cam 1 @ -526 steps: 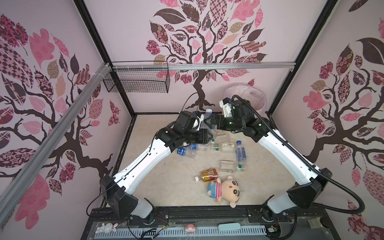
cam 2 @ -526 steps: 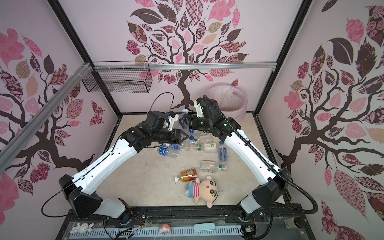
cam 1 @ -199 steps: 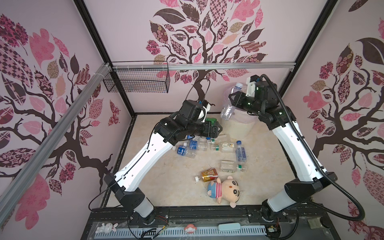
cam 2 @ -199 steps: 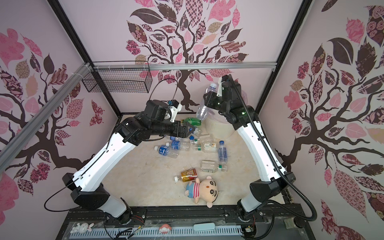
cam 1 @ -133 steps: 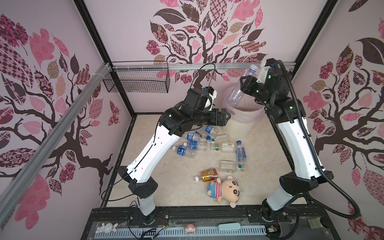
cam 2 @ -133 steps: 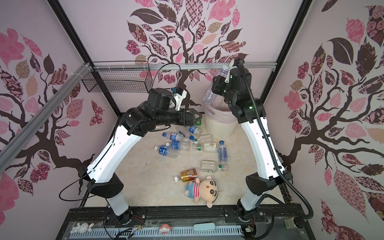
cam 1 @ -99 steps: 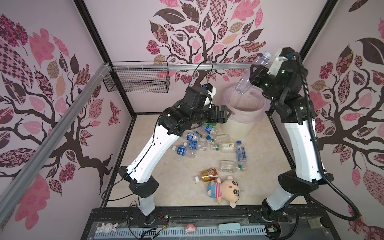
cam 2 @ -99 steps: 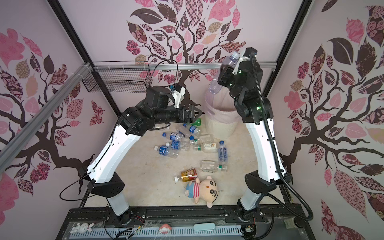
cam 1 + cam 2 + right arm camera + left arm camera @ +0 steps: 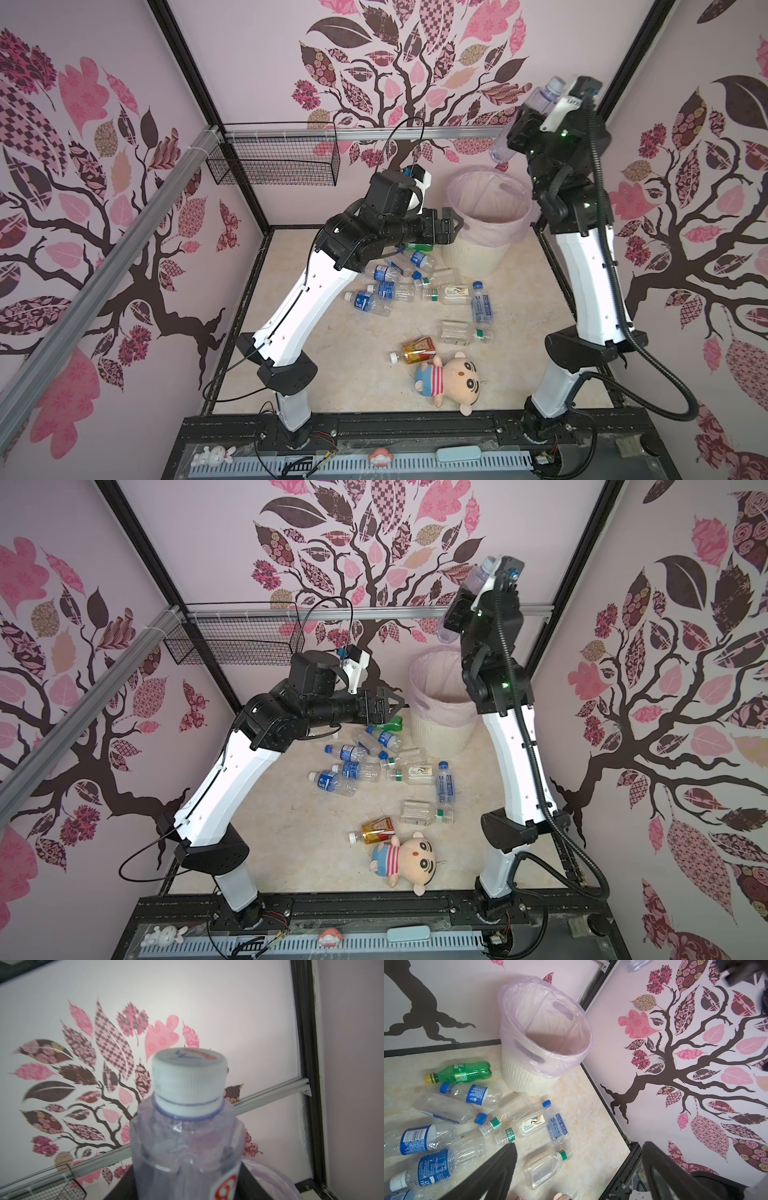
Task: Throw the plastic bottles in the bin
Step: 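Carry the clear bottle with the right gripper over the bin and release, then move both grippers back toward the bottle pile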
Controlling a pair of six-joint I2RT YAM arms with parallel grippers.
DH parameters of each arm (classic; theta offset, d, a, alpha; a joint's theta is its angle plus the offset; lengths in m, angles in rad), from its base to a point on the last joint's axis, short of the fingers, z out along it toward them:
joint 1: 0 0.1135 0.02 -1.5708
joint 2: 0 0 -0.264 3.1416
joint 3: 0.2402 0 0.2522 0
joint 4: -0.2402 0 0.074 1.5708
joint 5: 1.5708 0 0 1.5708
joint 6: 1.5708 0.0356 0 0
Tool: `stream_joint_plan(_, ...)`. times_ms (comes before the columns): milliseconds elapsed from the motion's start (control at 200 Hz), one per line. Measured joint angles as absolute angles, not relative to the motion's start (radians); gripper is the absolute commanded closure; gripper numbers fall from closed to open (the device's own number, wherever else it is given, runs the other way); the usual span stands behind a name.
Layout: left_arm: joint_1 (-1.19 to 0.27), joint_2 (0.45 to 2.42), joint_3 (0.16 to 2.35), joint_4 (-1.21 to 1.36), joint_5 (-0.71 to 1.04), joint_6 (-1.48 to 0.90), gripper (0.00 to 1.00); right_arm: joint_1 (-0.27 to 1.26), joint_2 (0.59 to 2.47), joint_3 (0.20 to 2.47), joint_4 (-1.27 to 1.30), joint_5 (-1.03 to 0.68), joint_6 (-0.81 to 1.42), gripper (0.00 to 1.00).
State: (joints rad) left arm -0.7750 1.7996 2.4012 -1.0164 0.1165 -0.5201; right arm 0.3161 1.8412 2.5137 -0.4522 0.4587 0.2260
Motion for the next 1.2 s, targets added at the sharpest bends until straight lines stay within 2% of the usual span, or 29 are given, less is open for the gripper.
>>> stream_joint_plan(35,-0.775,1.799,2.401,-1.016,0.117,-0.52,0.03,0.31,1.877,2.502,-0.472,0.476,0.228,0.22)
stream_joint_plan(90,-0.775,1.796,2.4,-1.017,0.116,-0.519,0.03,0.303,1.939,2.491,-0.519,0.484,0.226,0.04)
stream_joint_plan(125,-0.773,1.792,2.398,-1.019,0.116,-0.519,0.03,0.299,1.971,2.492,-0.542,0.483,0.231,0.01)
stream_joint_plan(235,-0.767,1.768,2.381,-1.02,0.115,-0.519,0.03,0.285,2.04,2.486,-0.632,0.487,0.248,0.0)
stream_joint_plan(545,-0.759,1.739,2.336,-1.019,0.112,-0.528,0.03,0.279,1.987,2.429,-0.632,0.464,0.282,0.0)
stream_joint_plan(905,-0.733,1.738,2.273,-1.004,0.087,-0.554,0.03,0.278,1.855,2.156,-0.546,0.341,0.397,0.0)
stream_joint_plan(1200,-0.674,1.67,2.095,-0.97,0.064,-0.579,0.03,0.278,1.748,1.987,-0.467,0.251,0.474,0.0)
